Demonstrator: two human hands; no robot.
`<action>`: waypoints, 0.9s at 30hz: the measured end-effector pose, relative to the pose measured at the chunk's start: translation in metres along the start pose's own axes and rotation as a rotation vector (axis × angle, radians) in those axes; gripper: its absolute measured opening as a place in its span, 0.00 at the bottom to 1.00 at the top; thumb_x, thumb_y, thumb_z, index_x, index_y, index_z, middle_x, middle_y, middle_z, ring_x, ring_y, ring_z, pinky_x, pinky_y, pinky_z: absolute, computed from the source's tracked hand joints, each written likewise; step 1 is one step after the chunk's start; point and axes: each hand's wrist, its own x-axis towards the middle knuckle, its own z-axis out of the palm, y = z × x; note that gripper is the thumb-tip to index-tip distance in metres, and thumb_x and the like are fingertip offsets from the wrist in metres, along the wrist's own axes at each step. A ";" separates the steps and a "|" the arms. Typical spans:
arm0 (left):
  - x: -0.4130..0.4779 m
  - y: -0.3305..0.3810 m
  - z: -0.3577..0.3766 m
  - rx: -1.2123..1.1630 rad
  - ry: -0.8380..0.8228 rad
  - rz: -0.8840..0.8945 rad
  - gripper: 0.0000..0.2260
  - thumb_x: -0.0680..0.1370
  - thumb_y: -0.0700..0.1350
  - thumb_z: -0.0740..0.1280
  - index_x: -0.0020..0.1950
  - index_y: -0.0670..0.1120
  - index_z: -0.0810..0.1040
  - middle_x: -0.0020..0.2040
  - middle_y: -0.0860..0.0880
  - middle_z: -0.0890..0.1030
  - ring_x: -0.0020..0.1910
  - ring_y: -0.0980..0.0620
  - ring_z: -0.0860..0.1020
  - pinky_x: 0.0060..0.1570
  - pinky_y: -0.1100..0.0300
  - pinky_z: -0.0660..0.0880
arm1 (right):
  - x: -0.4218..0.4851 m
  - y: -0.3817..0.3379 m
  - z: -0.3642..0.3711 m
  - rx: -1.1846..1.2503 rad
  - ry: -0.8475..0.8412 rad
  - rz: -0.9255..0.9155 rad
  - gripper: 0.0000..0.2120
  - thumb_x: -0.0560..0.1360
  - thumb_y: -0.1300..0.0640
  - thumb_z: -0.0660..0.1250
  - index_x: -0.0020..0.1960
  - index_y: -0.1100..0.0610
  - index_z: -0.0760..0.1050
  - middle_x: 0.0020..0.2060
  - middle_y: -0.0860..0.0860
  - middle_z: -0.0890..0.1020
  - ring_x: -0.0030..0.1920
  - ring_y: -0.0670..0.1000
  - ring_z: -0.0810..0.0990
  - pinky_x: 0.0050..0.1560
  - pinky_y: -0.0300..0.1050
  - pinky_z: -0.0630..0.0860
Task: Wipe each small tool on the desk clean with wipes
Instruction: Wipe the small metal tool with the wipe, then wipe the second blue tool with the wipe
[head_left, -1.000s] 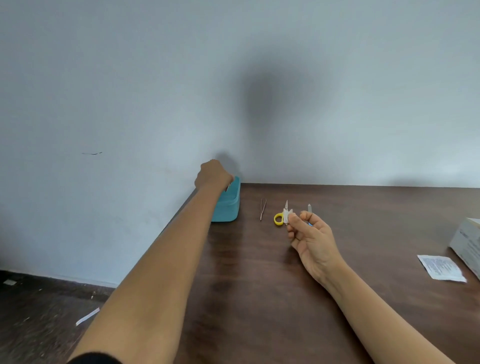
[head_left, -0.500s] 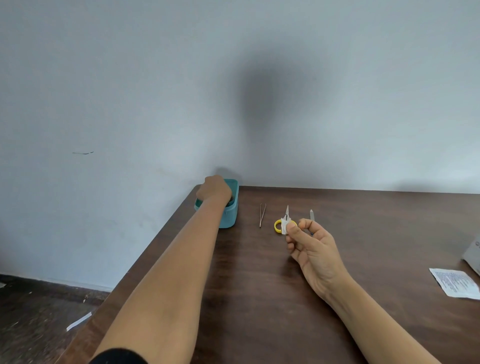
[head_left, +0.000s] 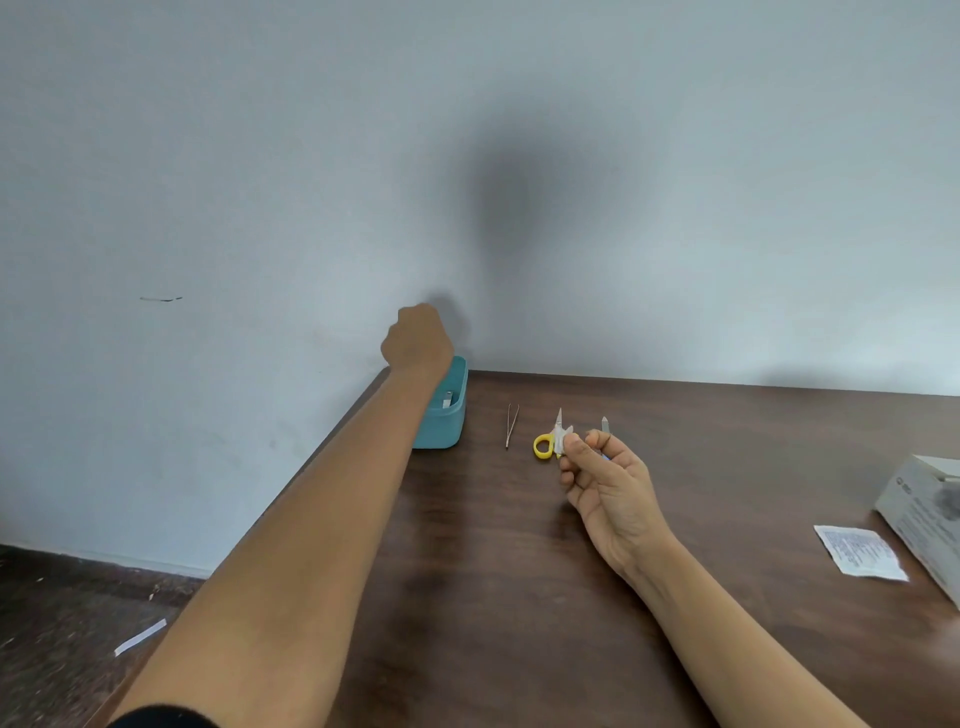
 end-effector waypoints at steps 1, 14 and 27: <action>-0.003 0.004 -0.005 -0.036 0.030 0.006 0.12 0.76 0.35 0.64 0.59 0.38 0.75 0.60 0.39 0.75 0.56 0.39 0.78 0.48 0.53 0.74 | 0.000 -0.002 -0.001 0.024 0.014 -0.005 0.11 0.73 0.68 0.66 0.39 0.55 0.69 0.30 0.50 0.78 0.30 0.45 0.75 0.30 0.35 0.73; -0.121 0.068 0.023 -0.213 -0.068 0.290 0.10 0.75 0.48 0.65 0.45 0.45 0.83 0.46 0.46 0.83 0.48 0.43 0.80 0.41 0.58 0.71 | 0.003 -0.049 -0.042 0.275 0.278 -0.214 0.11 0.75 0.67 0.67 0.37 0.55 0.70 0.28 0.49 0.79 0.27 0.44 0.76 0.28 0.35 0.73; -0.177 0.097 0.065 0.107 -0.021 0.425 0.12 0.77 0.52 0.68 0.54 0.44 0.80 0.50 0.45 0.83 0.59 0.47 0.77 0.43 0.56 0.76 | -0.008 -0.054 -0.065 0.178 0.370 -0.134 0.12 0.75 0.69 0.67 0.39 0.57 0.68 0.26 0.51 0.75 0.24 0.43 0.74 0.27 0.35 0.73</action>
